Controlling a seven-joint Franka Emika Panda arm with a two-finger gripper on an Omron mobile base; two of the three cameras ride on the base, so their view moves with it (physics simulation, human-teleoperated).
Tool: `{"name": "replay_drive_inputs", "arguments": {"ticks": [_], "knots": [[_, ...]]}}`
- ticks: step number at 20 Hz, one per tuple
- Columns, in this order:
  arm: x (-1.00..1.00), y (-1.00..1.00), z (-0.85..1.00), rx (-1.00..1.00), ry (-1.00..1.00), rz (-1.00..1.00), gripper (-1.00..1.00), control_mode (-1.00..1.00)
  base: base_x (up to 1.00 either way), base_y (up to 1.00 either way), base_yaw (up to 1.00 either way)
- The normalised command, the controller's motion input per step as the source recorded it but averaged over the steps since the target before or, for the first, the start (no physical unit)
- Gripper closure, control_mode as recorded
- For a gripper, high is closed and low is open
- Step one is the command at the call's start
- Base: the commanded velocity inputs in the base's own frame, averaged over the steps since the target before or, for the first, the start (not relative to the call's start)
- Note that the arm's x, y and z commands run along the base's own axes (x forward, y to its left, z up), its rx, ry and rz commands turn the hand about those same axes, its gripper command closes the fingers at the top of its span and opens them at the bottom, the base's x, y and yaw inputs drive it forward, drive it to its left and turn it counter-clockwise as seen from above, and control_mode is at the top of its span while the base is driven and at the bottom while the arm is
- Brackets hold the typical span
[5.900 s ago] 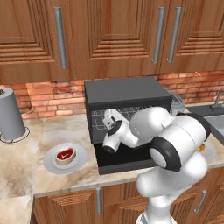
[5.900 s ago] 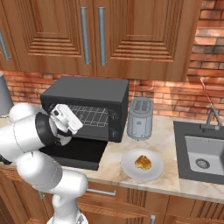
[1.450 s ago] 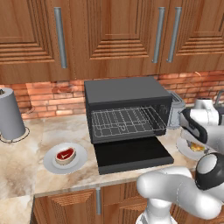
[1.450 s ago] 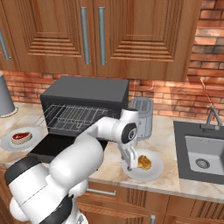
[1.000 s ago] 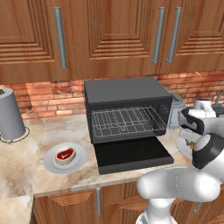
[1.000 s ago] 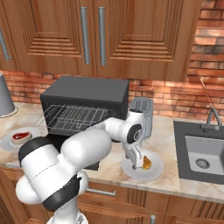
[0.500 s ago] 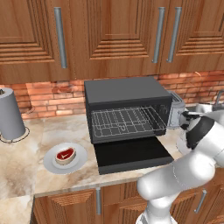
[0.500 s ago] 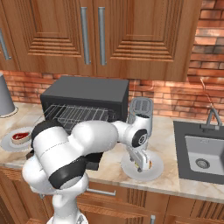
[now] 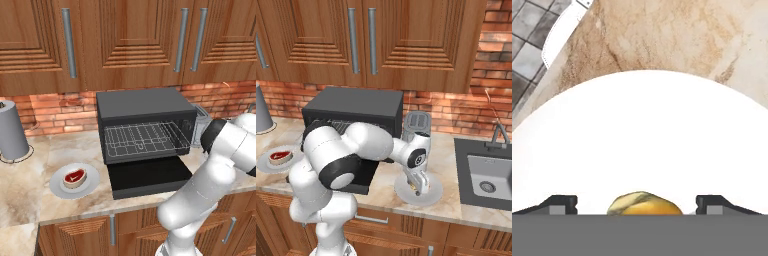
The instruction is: Open the toaster oven door. Place the bread on the top rack in the toaster oven and place the steak on the bottom rack.
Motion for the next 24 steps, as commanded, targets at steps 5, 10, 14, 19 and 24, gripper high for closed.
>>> {"name": "replay_drive_inputs", "arguments": {"ticks": [5,10,14,19,24], "knots": [[0.25,-0.13,-0.04,0.02,0.00,0.00,1.00,-1.00,0.00,0.00,0.00],[0.03,-0.07,0.01,0.02,-0.01,0.00,1.00,-1.00,0.00,0.00,0.00],[-0.19,0.16,0.41,0.01,-0.06,0.01,1.00,-1.00,0.00,0.00,0.00],[-0.71,0.74,0.98,-0.01,-0.09,0.09,1.00,-1.00,0.00,0.00,0.00],[-0.50,1.00,0.92,-0.10,0.07,0.20,1.00,-1.00,0.00,0.00,0.00]]}}
